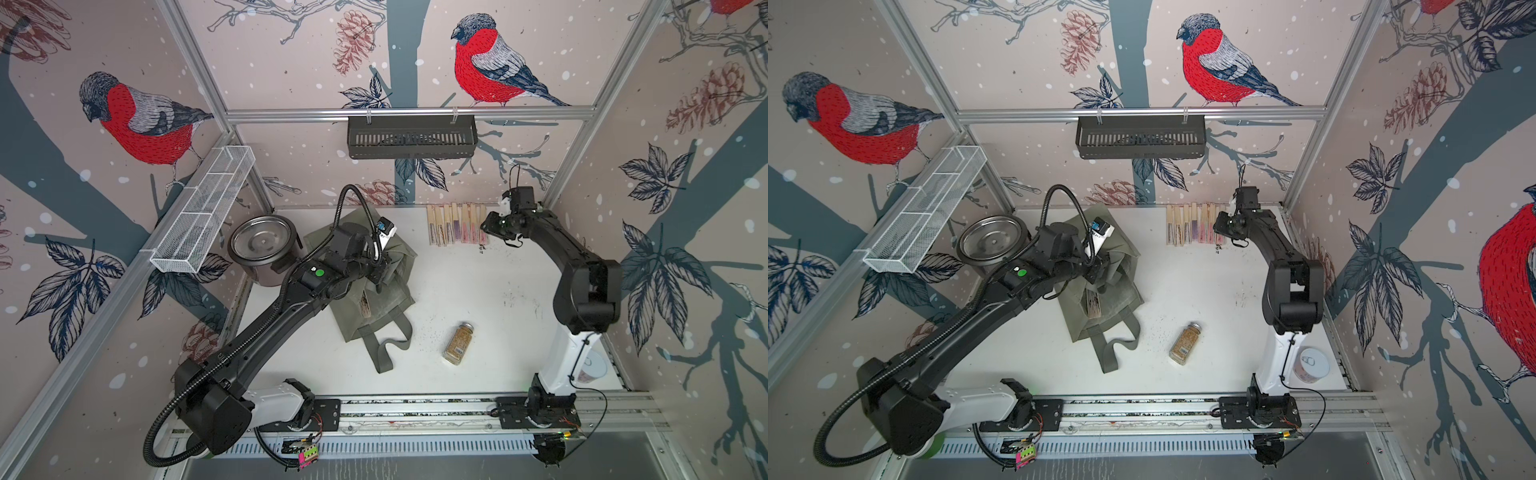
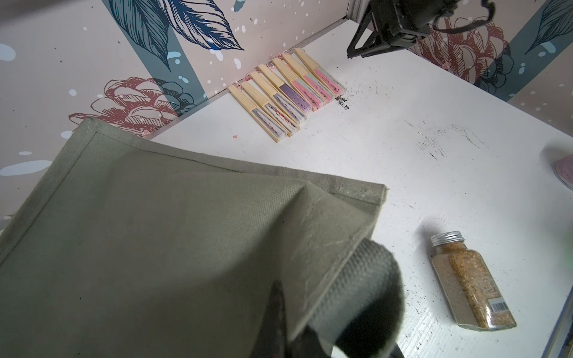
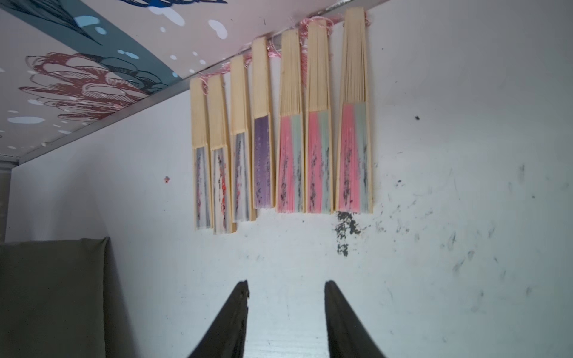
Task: Take out the folding fans from the tote bags
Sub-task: Pick up the folding fan from the canvas bag.
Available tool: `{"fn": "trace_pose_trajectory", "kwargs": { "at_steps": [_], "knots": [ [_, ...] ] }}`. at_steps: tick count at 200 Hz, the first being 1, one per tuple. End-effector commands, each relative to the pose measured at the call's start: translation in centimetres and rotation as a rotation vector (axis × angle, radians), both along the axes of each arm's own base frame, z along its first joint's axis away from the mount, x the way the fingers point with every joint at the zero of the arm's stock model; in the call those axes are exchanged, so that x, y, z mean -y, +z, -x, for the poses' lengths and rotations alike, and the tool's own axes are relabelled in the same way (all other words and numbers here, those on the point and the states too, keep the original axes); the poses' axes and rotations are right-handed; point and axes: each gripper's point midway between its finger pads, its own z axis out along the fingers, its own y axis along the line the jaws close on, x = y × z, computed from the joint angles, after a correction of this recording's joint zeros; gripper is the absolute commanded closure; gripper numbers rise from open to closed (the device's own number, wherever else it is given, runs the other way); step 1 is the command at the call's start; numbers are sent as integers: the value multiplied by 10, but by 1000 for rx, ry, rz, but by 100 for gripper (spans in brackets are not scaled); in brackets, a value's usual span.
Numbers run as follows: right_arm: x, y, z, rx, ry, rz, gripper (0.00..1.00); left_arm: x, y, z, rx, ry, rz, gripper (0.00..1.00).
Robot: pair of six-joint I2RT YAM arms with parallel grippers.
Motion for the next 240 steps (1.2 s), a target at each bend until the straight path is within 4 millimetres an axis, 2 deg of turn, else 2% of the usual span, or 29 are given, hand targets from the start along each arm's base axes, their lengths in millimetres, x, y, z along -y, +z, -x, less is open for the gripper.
{"fn": "trace_pose_trajectory", "kwargs": {
  "at_steps": [1, 66, 99, 136, 150, 180, 240],
  "knots": [
    [-26, 24, 15, 136, -9, -33, 58, 5, 9, -4, 36, -9, 23, 100],
    [-126, 1, 155, 207, 164, -56, 59, 3, 10, -5, 41, -1, 19, 100],
    [-171, -6, 212, 208, 277, -102, 61, 4, 7, -6, 32, -2, 15, 100],
    [-213, -8, 261, 207, 349, -152, 64, 3, 9, -5, 38, 0, 16, 100],
    [-229, -9, 275, 195, 382, -201, 65, 3, 11, -4, 40, -5, 21, 100],
    [-254, -9, 291, 180, 389, -276, 68, 4, 12, -3, 42, -8, 27, 100],
    [-288, -25, 297, 118, 397, -331, 71, 4, 16, -2, 50, -10, 36, 100]
  ]
}}
